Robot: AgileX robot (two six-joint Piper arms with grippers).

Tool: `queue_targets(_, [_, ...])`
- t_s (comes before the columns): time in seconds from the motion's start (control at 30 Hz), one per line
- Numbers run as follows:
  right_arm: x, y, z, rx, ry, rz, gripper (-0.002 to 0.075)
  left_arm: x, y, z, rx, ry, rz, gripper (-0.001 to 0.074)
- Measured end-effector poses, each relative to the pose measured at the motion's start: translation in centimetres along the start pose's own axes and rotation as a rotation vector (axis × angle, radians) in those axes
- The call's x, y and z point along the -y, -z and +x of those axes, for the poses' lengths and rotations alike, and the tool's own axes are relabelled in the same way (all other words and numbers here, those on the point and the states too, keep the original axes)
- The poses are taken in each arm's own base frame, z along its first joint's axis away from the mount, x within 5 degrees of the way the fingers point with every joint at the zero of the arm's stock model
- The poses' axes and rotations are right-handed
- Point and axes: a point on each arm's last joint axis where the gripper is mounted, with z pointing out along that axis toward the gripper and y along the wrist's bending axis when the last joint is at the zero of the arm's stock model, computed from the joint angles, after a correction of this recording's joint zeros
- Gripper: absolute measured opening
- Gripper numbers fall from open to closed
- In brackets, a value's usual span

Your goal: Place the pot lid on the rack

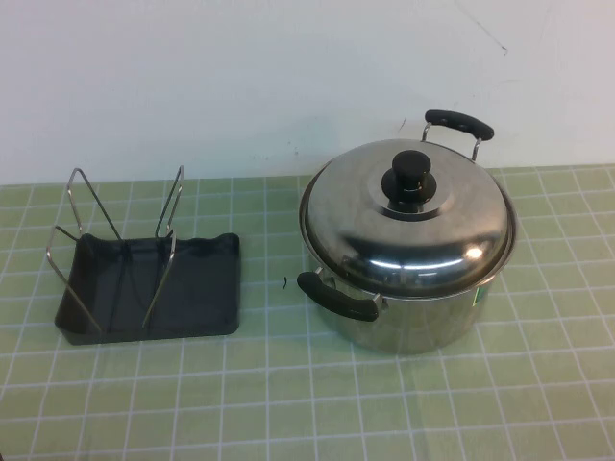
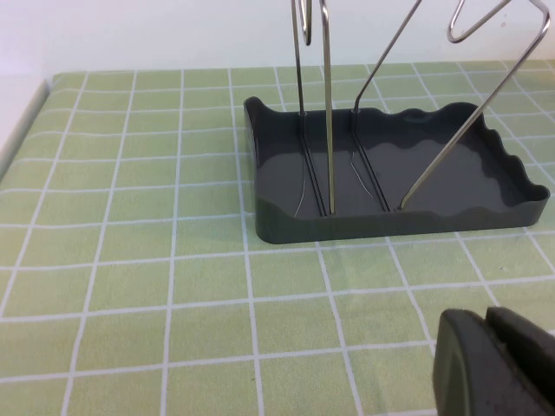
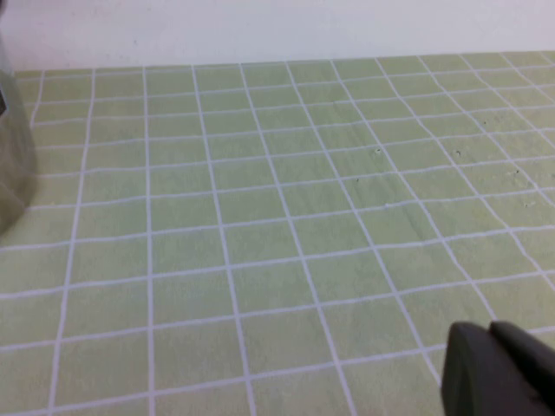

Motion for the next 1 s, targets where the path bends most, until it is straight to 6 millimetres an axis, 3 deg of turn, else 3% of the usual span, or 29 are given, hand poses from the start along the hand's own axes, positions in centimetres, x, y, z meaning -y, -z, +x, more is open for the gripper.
queue_targets(1.0, [0.00,0.00,0.00,0.000,0.000,0.000,-0.0001,-0.09,0.00,0.00,0.000,-0.029,-0.010,-0.0002])
